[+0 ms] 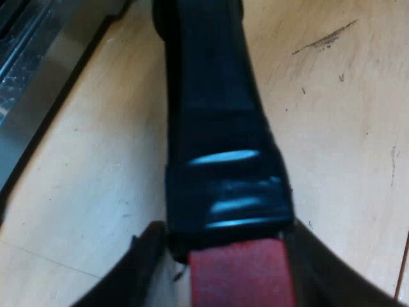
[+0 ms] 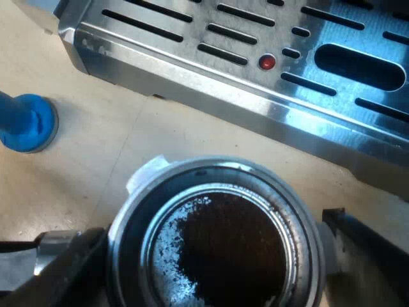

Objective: Put the handle in the coffee machine

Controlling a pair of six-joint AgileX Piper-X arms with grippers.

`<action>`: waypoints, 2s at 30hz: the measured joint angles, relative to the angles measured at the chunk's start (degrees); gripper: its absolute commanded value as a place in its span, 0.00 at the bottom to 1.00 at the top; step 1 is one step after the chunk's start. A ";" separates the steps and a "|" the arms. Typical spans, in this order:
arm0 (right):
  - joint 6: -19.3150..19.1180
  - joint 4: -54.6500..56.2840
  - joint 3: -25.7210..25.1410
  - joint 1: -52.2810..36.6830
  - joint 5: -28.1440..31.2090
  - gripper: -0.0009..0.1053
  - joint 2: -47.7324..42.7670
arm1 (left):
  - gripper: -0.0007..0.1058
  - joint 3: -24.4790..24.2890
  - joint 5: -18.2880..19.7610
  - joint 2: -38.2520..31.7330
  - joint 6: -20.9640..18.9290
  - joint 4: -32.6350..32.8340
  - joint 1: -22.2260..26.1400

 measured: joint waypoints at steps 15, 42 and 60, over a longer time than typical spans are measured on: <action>0.81 0.00 0.00 0.00 0.29 0.01 0.00 | 0.01 0.00 -0.44 0.00 -0.38 0.15 0.00; -0.32 -2.00 0.26 0.00 -2.30 0.80 -1.03 | 0.01 0.60 -0.02 0.00 0.04 3.95 0.00; -4.31 -3.27 0.04 0.00 0.29 0.80 -13.12 | 0.01 0.59 0.45 -2.99 0.97 7.75 11.21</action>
